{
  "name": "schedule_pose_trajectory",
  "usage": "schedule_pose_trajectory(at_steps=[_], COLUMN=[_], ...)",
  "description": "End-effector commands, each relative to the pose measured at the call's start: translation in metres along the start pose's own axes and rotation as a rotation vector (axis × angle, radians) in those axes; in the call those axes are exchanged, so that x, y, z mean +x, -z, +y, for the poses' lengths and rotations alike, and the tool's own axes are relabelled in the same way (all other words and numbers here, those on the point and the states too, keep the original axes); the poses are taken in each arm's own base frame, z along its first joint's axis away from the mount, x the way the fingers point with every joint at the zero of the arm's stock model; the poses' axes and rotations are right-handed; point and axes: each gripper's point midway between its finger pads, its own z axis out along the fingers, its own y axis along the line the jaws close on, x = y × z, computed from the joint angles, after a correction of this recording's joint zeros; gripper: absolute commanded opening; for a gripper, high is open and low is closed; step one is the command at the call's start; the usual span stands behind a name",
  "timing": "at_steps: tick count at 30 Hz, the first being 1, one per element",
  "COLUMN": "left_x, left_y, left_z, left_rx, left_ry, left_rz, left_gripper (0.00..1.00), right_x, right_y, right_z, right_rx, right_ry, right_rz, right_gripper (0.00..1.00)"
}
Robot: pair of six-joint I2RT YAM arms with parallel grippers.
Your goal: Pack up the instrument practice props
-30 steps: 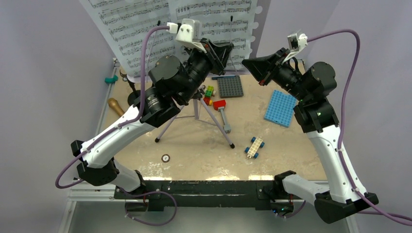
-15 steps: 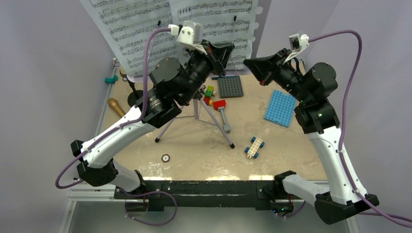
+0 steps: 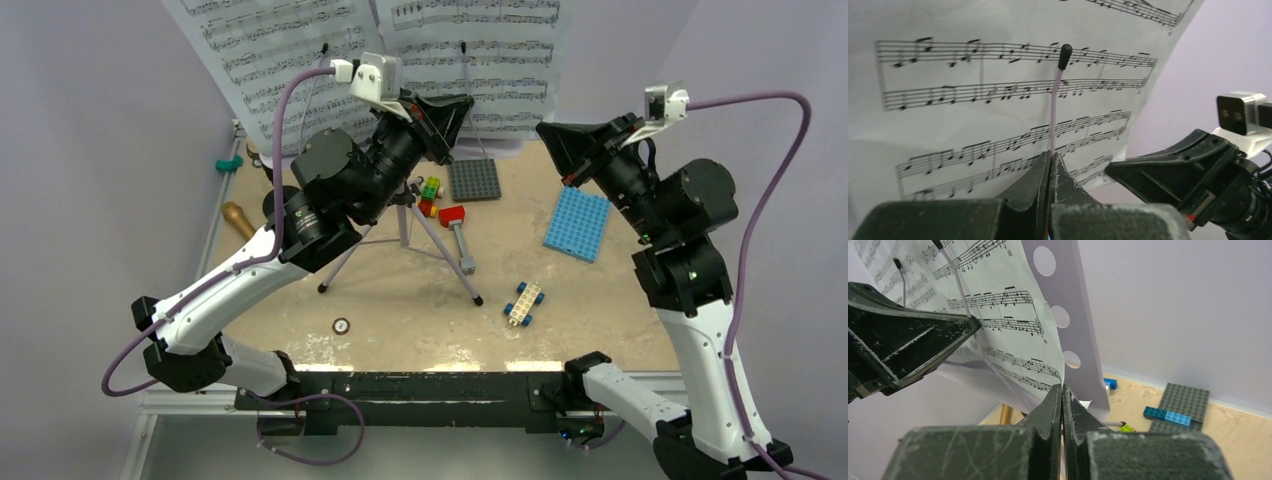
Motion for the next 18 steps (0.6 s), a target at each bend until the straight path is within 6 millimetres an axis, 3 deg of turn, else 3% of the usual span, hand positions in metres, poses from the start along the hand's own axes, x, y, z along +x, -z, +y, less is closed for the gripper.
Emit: schedule_pose_trajectory(at_steps=[1, 9, 18], left_x=[-0.023, -0.025, -0.019], left_y=[0.008, 0.008, 0.002], left_z=[-0.012, -0.005, 0.008], left_rx=[0.058, 0.032, -0.027], left_ry=[0.019, -0.005, -0.070], left_rz=[-0.053, -0.086, -0.118], left_gripper=[0.00, 0.00, 0.00], right_x=[-0.023, -0.027, -0.026], right_y=[0.026, 0.074, 0.115], right_z=[-0.011, -0.018, -0.014], right_rx=[0.115, 0.232, 0.259], right_ry=[0.041, 0.074, 0.109], right_rz=[-0.091, -0.130, -0.159], right_gripper=[0.00, 0.00, 0.00])
